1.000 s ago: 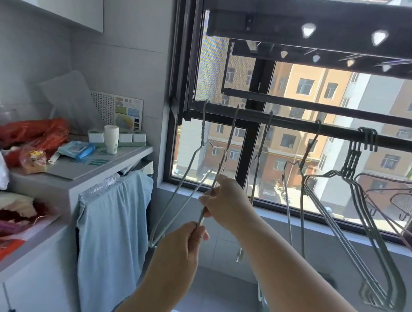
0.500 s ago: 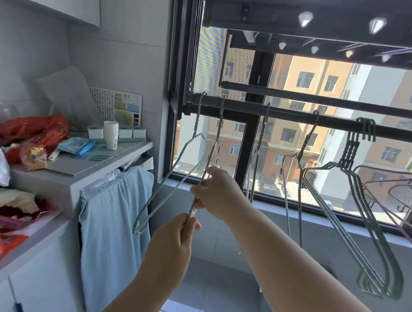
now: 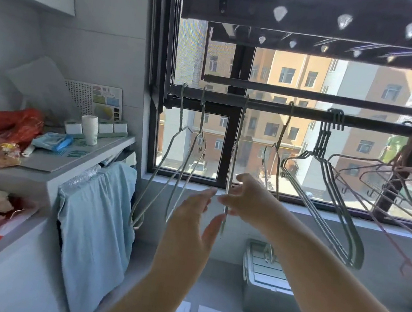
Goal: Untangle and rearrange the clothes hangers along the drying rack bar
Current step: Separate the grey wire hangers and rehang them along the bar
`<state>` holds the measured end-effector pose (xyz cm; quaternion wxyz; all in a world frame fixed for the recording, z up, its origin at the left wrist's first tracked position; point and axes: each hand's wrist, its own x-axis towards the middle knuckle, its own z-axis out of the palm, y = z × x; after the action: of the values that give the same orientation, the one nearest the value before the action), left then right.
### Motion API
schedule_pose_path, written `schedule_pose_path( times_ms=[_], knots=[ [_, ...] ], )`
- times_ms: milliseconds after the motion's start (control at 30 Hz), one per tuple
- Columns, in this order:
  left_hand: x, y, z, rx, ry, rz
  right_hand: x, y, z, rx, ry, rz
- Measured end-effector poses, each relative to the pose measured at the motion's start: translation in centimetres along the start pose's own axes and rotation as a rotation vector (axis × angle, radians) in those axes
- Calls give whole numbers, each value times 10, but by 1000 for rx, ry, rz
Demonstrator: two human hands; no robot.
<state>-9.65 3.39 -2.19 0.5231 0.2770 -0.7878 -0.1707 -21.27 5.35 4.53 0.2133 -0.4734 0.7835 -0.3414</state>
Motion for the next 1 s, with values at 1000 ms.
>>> schedule_pose_path(
  times_ms=[1000],
  knots=[
    [82, -24, -18, 399, 39, -229, -6, -13, -7, -128, 163, -465]
  ],
)
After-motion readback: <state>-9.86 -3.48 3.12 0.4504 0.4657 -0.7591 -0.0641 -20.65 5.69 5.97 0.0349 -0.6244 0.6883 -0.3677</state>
